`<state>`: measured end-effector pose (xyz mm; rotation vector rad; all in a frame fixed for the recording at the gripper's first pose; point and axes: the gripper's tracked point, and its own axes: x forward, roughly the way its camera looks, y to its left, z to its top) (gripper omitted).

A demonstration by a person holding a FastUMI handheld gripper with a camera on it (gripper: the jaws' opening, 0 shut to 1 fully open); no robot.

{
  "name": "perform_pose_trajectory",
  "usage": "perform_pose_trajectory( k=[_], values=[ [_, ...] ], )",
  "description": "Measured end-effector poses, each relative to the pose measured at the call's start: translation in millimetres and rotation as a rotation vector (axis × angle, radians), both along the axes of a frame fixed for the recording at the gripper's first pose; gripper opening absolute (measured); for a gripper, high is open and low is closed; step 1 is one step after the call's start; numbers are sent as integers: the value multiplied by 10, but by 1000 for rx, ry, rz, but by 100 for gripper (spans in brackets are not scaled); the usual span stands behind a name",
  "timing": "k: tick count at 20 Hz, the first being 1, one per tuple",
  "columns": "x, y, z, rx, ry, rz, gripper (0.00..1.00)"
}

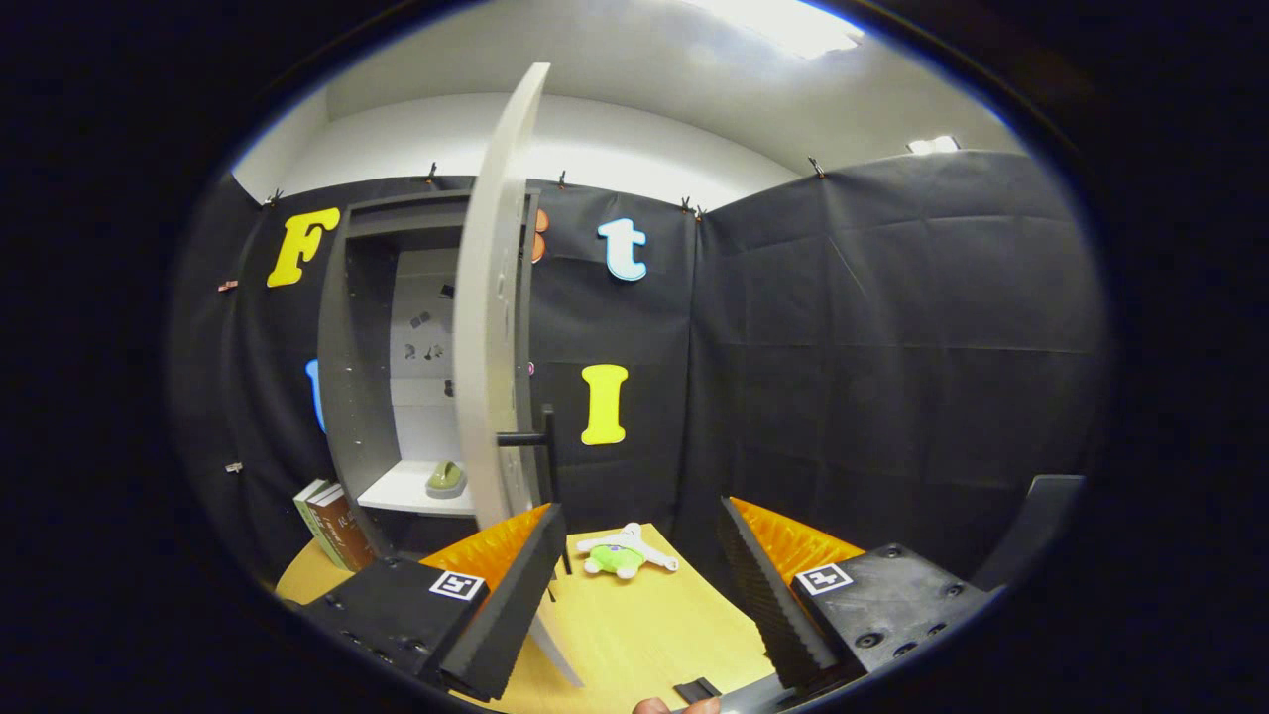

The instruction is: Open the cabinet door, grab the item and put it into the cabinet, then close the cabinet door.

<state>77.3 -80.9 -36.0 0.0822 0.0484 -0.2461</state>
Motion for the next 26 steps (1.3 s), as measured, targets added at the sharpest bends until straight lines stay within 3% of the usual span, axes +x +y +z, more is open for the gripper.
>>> perform_pose_trajectory(
  k=[8, 26],
  values=[
    [399, -36, -128, 46, 31, 69, 96],
    [317, 654, -95, 36, 49, 150, 96]
  ],
)
